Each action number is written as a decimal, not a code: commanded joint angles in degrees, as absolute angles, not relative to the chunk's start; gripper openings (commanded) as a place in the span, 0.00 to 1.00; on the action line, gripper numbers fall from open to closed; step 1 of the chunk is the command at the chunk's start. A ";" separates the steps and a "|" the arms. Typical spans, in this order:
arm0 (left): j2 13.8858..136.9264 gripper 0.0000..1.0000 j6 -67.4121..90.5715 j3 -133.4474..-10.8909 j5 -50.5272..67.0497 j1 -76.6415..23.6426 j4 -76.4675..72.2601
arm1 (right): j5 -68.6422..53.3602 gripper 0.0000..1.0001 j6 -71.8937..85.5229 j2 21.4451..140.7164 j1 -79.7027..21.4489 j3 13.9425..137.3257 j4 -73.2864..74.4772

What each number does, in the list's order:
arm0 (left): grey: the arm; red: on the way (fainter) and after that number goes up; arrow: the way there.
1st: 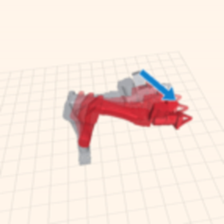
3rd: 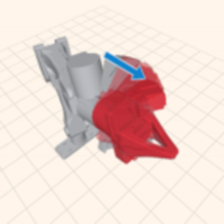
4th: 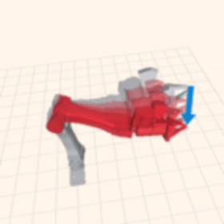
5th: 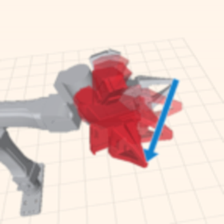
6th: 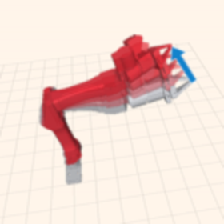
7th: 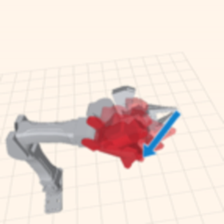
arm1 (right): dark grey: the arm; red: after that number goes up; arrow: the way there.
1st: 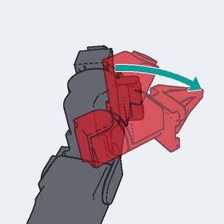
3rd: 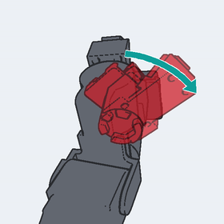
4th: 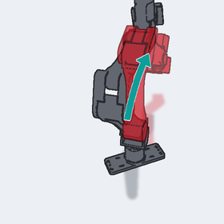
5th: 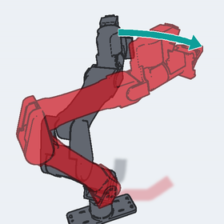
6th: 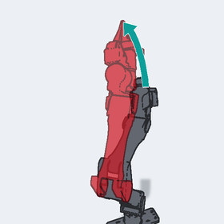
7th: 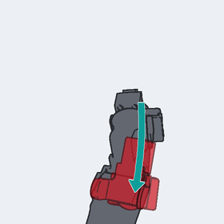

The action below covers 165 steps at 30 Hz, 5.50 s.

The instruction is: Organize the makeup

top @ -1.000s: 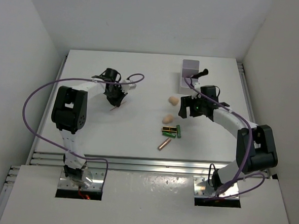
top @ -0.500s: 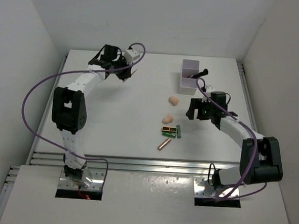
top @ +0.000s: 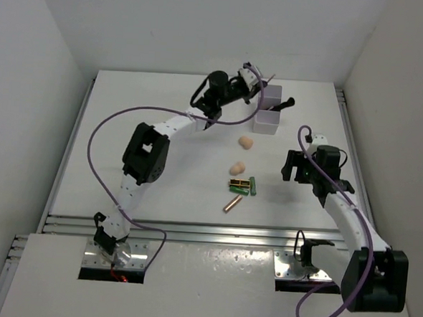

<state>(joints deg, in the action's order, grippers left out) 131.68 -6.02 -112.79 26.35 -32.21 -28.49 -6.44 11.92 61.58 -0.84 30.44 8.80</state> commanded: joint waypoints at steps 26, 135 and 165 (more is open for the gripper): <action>151.72 0.64 2.03 -124.29 15.55 -36.39 -42.37 | -7.98 0.89 -0.53 56.66 -0.18 40.16 30.85; 87.89 0.77 -2.90 -51.86 3.08 -10.99 -0.18 | 7.03 0.00 4.30 115.31 -13.27 58.99 -74.80; 89.47 0.77 -3.96 -53.53 3.07 -10.99 0.35 | 3.96 0.34 9.41 121.56 -11.86 50.54 -82.09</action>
